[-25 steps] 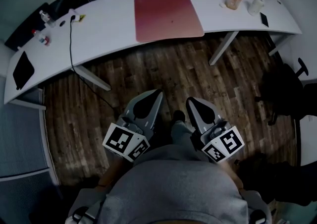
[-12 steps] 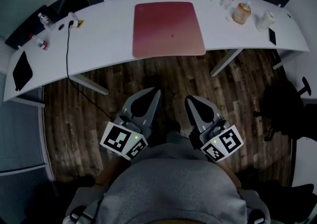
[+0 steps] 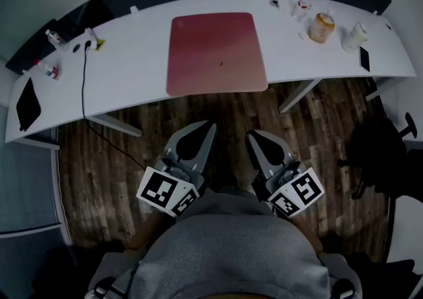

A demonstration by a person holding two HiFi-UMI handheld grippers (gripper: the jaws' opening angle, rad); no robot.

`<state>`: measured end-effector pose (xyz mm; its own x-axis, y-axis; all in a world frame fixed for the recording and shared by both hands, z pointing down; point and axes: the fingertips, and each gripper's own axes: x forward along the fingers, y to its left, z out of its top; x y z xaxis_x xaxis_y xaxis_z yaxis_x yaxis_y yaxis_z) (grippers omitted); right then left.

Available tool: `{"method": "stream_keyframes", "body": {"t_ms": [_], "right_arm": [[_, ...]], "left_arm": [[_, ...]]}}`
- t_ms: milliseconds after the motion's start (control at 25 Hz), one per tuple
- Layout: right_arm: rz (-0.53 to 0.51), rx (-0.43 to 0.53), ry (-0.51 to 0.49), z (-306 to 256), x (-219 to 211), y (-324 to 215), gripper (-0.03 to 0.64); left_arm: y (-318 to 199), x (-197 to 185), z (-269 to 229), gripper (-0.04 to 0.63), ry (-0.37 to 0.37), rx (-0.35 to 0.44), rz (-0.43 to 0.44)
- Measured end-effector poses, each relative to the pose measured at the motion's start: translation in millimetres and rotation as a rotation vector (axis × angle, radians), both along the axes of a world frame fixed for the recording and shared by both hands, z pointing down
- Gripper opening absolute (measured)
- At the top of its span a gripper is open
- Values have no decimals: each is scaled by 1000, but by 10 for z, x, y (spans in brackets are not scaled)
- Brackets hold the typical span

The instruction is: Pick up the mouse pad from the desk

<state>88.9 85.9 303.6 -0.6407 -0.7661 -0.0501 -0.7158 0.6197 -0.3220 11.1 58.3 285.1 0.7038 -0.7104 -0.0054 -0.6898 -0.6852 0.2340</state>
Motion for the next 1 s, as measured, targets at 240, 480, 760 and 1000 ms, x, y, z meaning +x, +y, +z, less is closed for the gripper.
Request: {"method": "stream_keyframes", "body": {"t_ms": [240, 480, 760, 1000], "right_arm": [[-37, -21, -8, 109, -11, -153, 2], [-60, -16, 15, 94, -96, -264, 2], [-86, -30, 20, 153, -117, -260, 2], [-105, -62, 5, 273, -143, -275, 2]], "left_arm": [[-122, -98, 114, -2, -23, -17, -52], [-213, -205, 99, -2, -7, -28, -78], [-220, -249, 109, -2, -23, -14, -91], [-208, -485, 202, -2, -69, -22, -155]]}}
